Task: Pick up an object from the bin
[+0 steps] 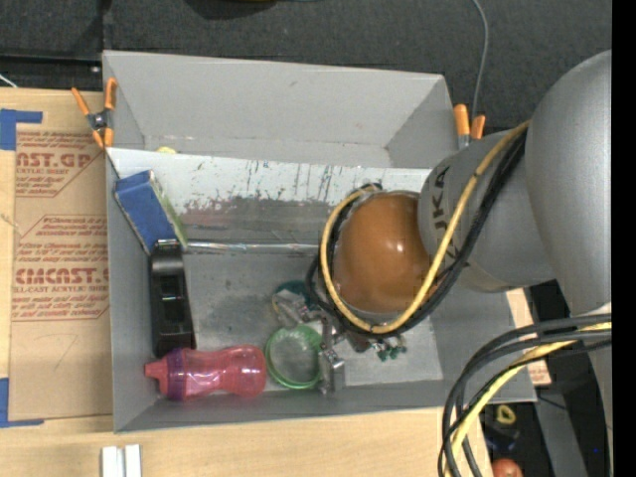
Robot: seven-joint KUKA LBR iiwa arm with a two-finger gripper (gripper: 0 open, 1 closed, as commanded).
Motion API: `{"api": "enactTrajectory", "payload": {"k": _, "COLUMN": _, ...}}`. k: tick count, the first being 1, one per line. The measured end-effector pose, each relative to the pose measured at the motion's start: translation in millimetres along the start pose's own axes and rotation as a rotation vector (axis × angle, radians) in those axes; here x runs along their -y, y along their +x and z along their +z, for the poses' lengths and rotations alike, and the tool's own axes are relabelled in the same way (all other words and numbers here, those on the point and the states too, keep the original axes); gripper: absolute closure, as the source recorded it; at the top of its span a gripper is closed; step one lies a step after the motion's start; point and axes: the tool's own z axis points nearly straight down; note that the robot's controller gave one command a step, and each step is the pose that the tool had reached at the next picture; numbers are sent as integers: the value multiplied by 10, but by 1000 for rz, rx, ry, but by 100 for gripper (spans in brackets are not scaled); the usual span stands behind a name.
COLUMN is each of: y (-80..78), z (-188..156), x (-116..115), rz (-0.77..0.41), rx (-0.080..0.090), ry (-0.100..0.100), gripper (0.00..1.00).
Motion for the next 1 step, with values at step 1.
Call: {"api": "enactTrajectory", "payload": {"k": 1, "y": -145, "z": -164, "x": 296, "rz": -134, "rx": -19, "ry": -8, "gripper": 100}}
